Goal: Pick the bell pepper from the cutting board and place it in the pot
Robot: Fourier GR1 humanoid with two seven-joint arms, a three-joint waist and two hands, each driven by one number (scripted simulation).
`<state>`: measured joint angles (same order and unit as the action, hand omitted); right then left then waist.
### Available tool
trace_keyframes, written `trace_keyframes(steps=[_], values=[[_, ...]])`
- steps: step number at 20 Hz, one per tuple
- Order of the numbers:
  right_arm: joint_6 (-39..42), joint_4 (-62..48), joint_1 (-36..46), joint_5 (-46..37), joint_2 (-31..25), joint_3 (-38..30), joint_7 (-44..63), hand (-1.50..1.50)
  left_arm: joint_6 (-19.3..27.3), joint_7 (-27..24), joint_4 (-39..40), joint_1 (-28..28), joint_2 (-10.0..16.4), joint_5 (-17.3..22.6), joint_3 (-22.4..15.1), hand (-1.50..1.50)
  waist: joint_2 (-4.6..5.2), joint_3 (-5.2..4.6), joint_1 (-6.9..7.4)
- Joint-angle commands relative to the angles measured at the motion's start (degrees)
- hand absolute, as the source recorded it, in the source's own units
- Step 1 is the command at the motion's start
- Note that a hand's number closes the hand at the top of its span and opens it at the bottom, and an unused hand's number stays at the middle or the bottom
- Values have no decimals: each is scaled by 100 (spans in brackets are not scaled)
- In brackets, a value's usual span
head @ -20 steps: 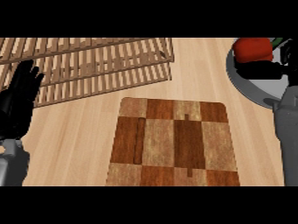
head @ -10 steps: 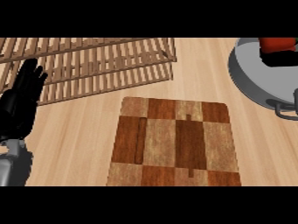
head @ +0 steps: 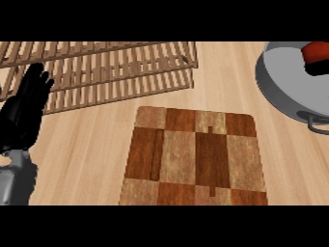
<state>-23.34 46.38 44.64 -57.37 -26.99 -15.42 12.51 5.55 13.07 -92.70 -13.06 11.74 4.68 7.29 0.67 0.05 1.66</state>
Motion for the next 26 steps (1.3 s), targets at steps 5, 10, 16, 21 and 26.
trace_keyframes(steps=[5, 10, 16, 21, 26], values=[[-241, -2130, 582, 545, -127, -689, -619, -150, -93, 38, 47, -151, -19, 83, -16, 0, 56, 12, 143], [502, -2543, 628, 1426, -264, -1247, -1810, -150, -69, 65, 49, -147, -45, 47, -48, 0, 80, 22, 132], [716, -2476, 788, 2497, -109, -2103, -2955, -150, 13, 0, 44, -150, -109, -73, -117, 0, 64, 24, 86], [1045, -2668, 828, 3157, -433, -2686, -3417, -150, 214, 146, 107, -390, -181, -137, -84, 0, 39, 15, 12], [1568, -2892, 416, 3659, -920, -3090, -3853, -150, 81, 199, -248, -11, -69, -117, -75, 0, 3, 12, 3]])
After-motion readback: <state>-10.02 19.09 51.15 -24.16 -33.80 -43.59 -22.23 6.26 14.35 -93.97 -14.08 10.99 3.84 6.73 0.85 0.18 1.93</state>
